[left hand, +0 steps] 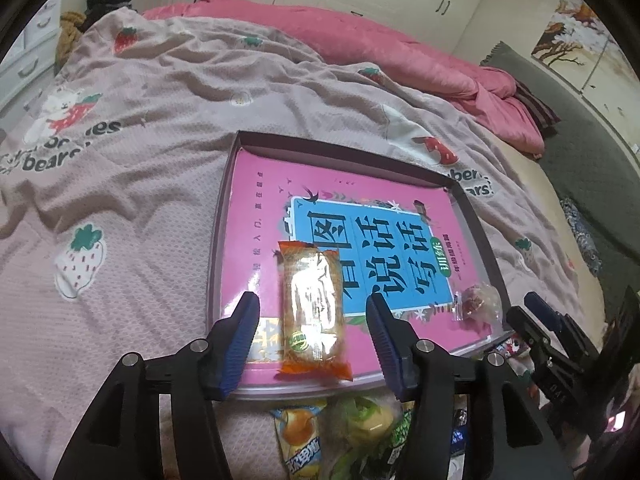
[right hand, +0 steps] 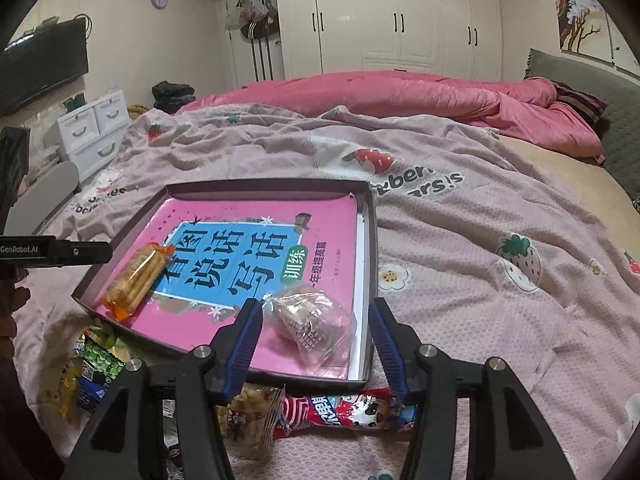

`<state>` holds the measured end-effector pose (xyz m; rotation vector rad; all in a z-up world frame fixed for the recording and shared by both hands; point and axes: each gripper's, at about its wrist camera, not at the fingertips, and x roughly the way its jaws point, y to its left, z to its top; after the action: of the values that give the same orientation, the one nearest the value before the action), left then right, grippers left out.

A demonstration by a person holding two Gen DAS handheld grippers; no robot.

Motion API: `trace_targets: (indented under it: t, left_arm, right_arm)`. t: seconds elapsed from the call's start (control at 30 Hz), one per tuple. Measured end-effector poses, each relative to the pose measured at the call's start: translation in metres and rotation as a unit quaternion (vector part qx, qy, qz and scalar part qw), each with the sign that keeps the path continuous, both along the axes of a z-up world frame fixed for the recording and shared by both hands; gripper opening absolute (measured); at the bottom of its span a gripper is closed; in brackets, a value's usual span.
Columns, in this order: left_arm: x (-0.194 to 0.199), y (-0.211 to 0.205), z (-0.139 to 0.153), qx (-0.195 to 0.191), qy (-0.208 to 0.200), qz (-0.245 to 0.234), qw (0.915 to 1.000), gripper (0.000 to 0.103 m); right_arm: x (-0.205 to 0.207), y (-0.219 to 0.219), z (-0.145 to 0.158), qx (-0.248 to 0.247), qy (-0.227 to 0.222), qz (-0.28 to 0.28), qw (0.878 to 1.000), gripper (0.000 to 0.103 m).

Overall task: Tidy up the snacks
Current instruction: 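Open the left tool and withdraw both tools from the pink tray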

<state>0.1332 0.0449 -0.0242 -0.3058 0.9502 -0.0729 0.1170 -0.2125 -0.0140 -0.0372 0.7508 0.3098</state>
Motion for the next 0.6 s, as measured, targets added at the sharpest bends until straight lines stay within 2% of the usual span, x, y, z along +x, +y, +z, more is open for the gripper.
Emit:
trace_targets:
  t: [0.37, 0.6]
  left_arm:
    - [-0.013, -0.001, 0.015, 0.015, -0.016, -0.003, 0.9998, 0.062]
    - [-0.021, -0.003, 0.025, 0.025, -0.028, -0.005, 0.9993, 0.063]
  right_arm:
    - [-0.014, -0.001, 0.013, 0.006, -0.021, 0.008, 1.0, 0.06]
    - [-0.022, -0.014, 0.019, 0.013, -0.025, -0.013, 1.0, 0.063]
